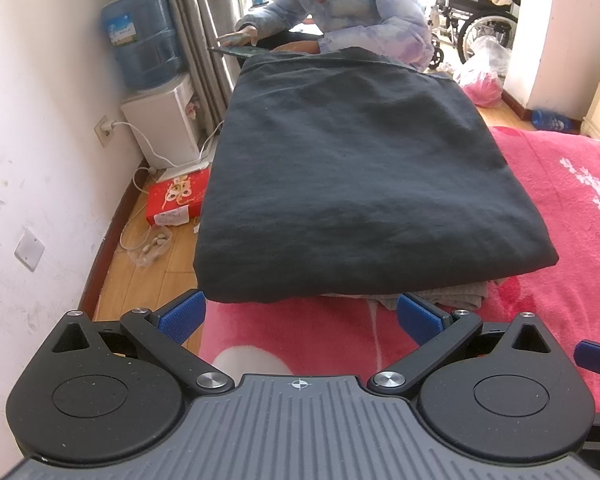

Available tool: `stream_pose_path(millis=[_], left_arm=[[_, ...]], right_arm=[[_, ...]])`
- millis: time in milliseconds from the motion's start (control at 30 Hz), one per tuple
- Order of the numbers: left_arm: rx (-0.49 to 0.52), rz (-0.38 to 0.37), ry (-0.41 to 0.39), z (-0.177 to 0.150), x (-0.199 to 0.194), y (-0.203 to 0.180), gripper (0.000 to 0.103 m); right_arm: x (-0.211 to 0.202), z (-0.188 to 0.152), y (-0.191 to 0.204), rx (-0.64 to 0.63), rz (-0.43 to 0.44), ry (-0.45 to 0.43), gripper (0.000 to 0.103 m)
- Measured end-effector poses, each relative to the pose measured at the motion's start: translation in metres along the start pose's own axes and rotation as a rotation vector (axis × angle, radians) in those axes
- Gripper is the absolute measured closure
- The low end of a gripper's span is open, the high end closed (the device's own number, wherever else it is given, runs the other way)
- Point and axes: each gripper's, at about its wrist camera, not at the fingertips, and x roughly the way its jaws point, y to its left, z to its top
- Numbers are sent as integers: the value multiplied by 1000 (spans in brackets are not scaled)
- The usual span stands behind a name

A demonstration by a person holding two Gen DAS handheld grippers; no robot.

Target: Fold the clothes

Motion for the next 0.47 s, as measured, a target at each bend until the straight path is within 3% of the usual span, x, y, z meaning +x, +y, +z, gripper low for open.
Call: stream_pose_path(millis=[467], left_arm=[[-5,3,3,-2,1,1,0]], right_arm=[[1,-1,0,3,4,3,24]])
